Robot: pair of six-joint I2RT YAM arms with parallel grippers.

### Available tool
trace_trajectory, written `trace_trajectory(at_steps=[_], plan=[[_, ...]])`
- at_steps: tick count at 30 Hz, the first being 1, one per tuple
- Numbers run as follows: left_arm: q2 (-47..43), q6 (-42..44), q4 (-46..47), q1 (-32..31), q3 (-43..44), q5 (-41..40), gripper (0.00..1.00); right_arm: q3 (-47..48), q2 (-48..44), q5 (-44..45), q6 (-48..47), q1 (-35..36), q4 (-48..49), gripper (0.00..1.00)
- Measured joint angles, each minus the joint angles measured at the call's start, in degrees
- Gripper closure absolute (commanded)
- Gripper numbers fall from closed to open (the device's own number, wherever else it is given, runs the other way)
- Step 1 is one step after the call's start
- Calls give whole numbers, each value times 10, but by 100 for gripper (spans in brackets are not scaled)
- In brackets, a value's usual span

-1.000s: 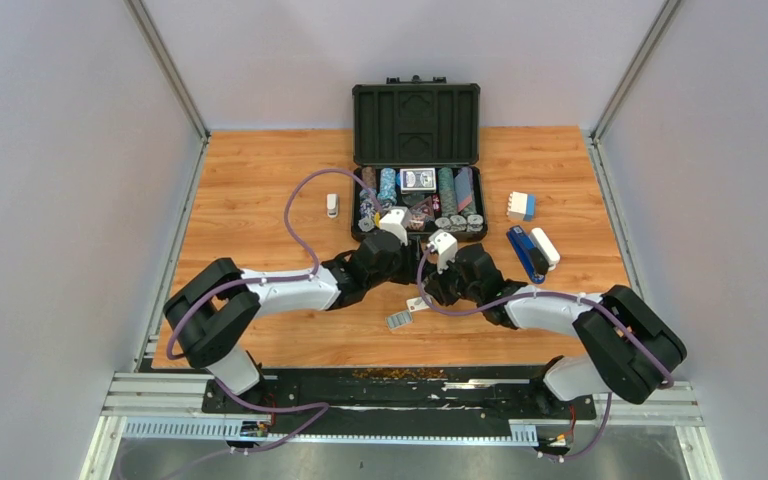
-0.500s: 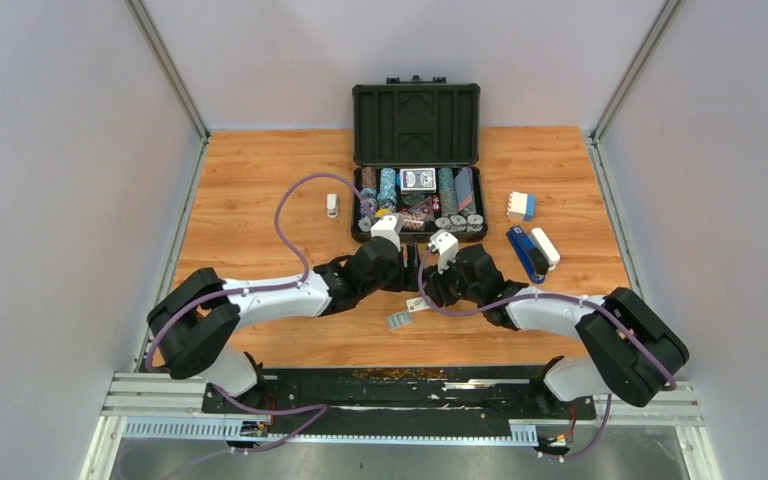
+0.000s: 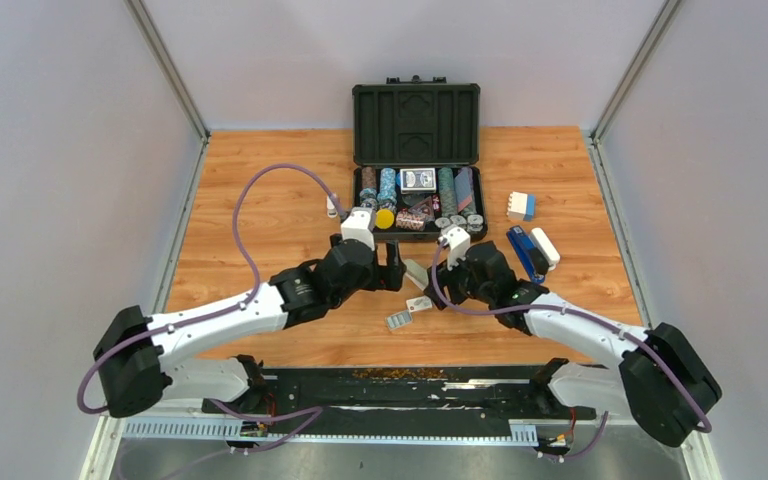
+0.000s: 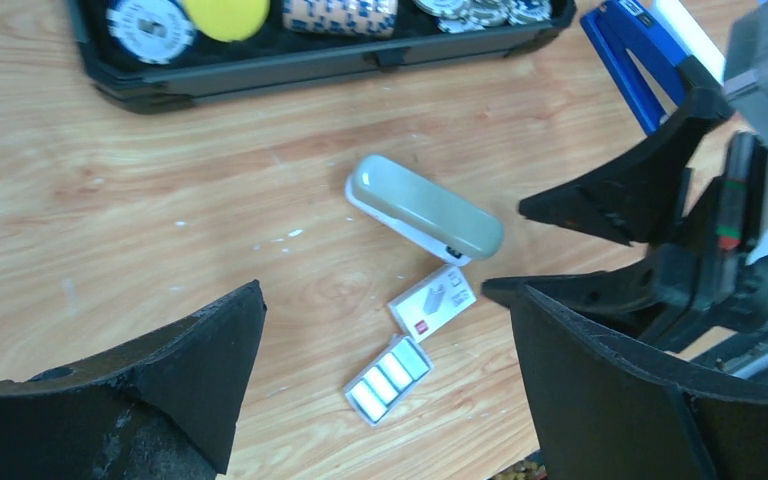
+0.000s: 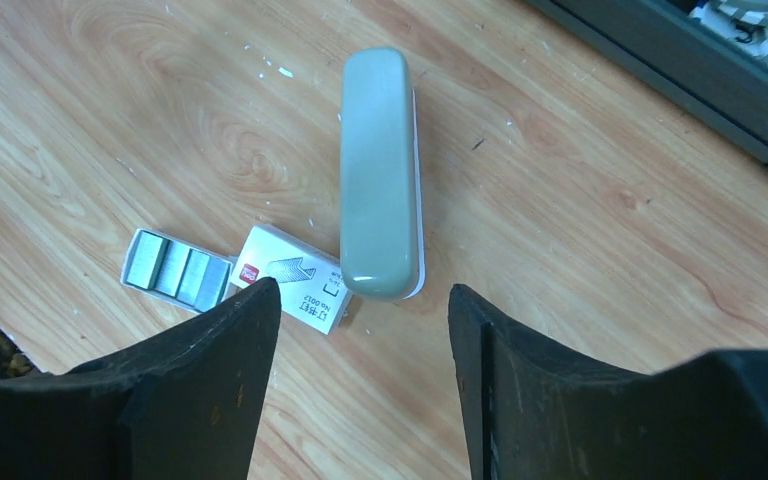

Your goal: Load the staples into the stapler

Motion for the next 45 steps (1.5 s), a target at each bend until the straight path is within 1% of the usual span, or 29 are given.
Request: trace_trajectory(at_steps=[3, 7, 13, 16, 20, 25, 30, 32, 36, 37, 45], plan=[[-36, 14, -39, 0, -1, -30, 0, 33, -12, 8, 6, 0, -59, 37], [-82, 30, -99, 0, -1, -71, 0, 91, -3, 18, 5, 0, -132, 42], [-176, 68, -199, 0, 3, -140, 0, 185, 60, 36, 3, 0, -225, 46], [-208, 89, -242, 0, 23, -173, 0, 220, 96, 39, -3, 0, -264, 47], [-238, 122, -271, 0, 52, -208, 0, 252, 134, 39, -14, 3, -300, 50], [-264, 170, -277, 0, 61, -257, 0, 277, 175, 42, -22, 17, -325, 53], [-275, 209, -259, 0, 27, -301, 0, 292, 208, 55, -27, 31, -341, 63], [-275, 218, -252, 0, 13, -308, 0, 293, 217, 65, -29, 34, -343, 67], [-263, 226, -245, 0, -3, -311, 0, 296, 228, 74, -30, 36, -348, 83], [-259, 228, -243, 0, -4, -311, 0, 296, 230, 75, -34, 37, -348, 85], [-255, 232, -231, 0, -4, -311, 0, 293, 243, 83, -43, 40, -344, 96]])
